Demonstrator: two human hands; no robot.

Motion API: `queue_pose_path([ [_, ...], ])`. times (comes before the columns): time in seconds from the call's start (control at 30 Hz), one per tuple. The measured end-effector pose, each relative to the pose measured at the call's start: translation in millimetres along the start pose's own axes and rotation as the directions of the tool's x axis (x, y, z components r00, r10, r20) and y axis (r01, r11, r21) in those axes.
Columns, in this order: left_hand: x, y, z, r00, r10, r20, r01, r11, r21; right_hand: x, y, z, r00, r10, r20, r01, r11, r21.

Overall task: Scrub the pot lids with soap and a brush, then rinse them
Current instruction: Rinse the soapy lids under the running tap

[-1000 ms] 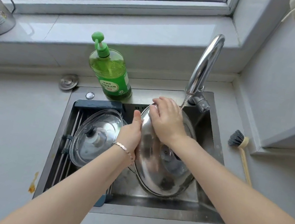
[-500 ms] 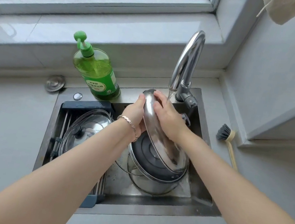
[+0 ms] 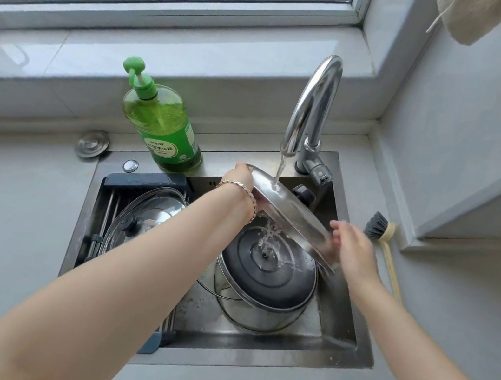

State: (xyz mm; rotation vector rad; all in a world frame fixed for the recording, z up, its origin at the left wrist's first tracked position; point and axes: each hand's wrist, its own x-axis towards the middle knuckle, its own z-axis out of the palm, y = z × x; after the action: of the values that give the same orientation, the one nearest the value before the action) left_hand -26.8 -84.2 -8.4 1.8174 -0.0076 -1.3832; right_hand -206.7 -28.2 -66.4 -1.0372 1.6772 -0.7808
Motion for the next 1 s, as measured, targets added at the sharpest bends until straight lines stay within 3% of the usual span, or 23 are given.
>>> queue_pose_path([
  [0.07,-4,0,9,0.999,-0.002,0.047,0.001,0.999,0.032,9,15,-5,0.982,0.186,0.043,-0.188,0.981,0.046],
  [0.17,-9,-3,20,0.991,-0.008,0.136,0.0,0.998,0.058,18,24,-8,0.879,0.439,0.185,-0.47,0.862,0.19],
  [0.27,-11,-10,10,0.983,0.02,0.185,-0.028,0.999,0.038,25,28,-10,0.777,0.559,0.291,-0.627,0.73,0.273],
  [0.37,-5,-16,-17,0.981,-0.001,0.193,-0.001,1.0,0.008,27,36,-3,0.672,0.616,0.411,-0.731,0.64,0.236],
  [0.5,9,-17,-67,0.991,-0.005,0.131,0.004,1.0,0.015,16,39,25,0.635,0.559,0.533,-0.71,0.695,0.116],
  [0.67,25,-26,-145,1.0,-0.026,0.011,0.026,0.999,0.019,-15,31,64,0.667,0.497,0.555,-0.6,0.8,0.003],
  [0.8,20,-29,-187,0.995,-0.074,0.063,0.076,0.997,-0.016,-34,21,78,0.65,0.511,0.562,-0.569,0.818,-0.085],
  [1.0,7,-18,-213,0.987,0.0,0.158,0.005,0.999,-0.034,-49,-13,83,0.767,0.412,0.492,-0.43,0.899,-0.083],
])
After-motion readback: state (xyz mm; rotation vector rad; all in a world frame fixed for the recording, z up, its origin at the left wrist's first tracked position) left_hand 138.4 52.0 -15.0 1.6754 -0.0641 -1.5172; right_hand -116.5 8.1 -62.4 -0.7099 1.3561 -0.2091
